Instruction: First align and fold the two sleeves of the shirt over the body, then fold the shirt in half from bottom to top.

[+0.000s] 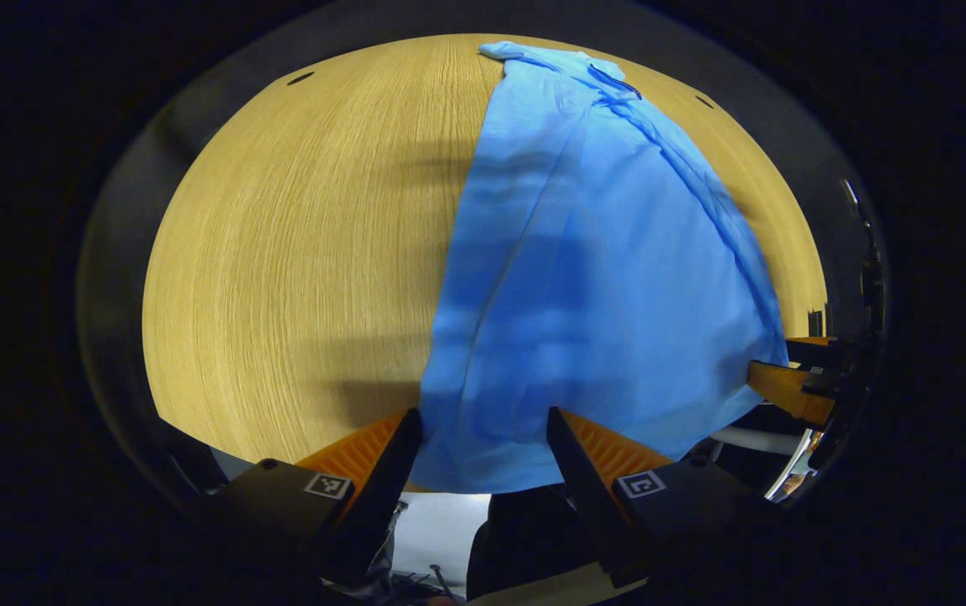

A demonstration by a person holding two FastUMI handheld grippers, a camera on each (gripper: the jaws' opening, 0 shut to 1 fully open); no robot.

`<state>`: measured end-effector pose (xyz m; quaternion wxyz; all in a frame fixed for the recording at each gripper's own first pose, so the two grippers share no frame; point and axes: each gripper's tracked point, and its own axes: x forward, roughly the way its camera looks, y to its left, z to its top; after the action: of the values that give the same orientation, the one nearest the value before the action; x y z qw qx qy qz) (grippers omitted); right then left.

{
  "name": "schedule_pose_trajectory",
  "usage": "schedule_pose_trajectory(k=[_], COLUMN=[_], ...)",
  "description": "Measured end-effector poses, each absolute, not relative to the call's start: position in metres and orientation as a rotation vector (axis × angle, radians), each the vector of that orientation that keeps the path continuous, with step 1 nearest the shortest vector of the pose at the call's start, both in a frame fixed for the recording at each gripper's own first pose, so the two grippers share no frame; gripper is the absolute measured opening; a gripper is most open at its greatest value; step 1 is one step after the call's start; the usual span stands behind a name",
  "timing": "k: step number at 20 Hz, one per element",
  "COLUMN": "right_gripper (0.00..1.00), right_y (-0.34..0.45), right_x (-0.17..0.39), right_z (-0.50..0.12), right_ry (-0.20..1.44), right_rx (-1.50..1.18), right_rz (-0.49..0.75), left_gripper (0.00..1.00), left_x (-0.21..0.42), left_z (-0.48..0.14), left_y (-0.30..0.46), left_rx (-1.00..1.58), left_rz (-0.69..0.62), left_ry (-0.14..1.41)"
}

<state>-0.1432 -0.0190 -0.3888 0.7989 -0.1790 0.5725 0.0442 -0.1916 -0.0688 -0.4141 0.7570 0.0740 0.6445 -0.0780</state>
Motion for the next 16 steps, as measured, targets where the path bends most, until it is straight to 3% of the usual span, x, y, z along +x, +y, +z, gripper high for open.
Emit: schedule_pose_trajectory(k=[4,6,7,8,9,10,11,13,14,15,16], right_gripper=[0.98,0.93,0.80,0.74,0.53,0.41,0.26,0.06,0.04,0.04,0.03], right_y=[-0.018,-0.015,-0.014,-0.011,-0.008,-0.003,0.002,0.004,0.005,0.005,0.006], right_x=[-0.143,-0.143,-0.143,-0.144,-0.144,-0.143,-0.143,-0.143,-0.142,-0.143,-0.142], right_z=[-0.389,-0.390,-0.390,-0.391,-0.391,-0.392,-0.393,-0.392,-0.392,-0.392,-0.393], right_ry=[1.246,1.241,1.237,1.238,1.239,1.238,1.238,1.238,1.239,1.245,1.249], right_rx=[-0.380,-0.373,-0.364,-0.353,-0.344,-0.323,-0.295,-0.287,-0.284,-0.284,-0.286], right_rz=[0.087,0.085,0.080,0.079,0.081,0.090,0.097,0.105,0.107,0.108,0.114], left_gripper=[0.98,0.86,0.75,0.69,0.56,0.48,0.24,0.15,0.15,0.06,0.05], left_x=[-0.193,-0.193,-0.191,-0.191,-0.193,-0.192,-0.192,-0.190,-0.184,-0.191,-0.189], left_z=[-0.415,-0.416,-0.416,-0.416,-0.417,-0.416,-0.416,-0.416,-0.414,-0.415,-0.416], left_y=[-0.073,-0.073,-0.074,-0.074,-0.076,-0.076,-0.076,-0.077,-0.080,-0.079,-0.079], left_rx=[0.205,0.190,0.187,0.190,0.198,0.192,0.188,0.161,0.126,0.113,0.098], left_rz=[-0.152,-0.138,-0.138,-0.142,-0.154,-0.157,-0.162,-0.184,-0.188,-0.201,-0.210], left_ry=[1.421,1.406,1.400,1.399,1.400,1.398,1.399,1.384,1.358,1.373,1.373])
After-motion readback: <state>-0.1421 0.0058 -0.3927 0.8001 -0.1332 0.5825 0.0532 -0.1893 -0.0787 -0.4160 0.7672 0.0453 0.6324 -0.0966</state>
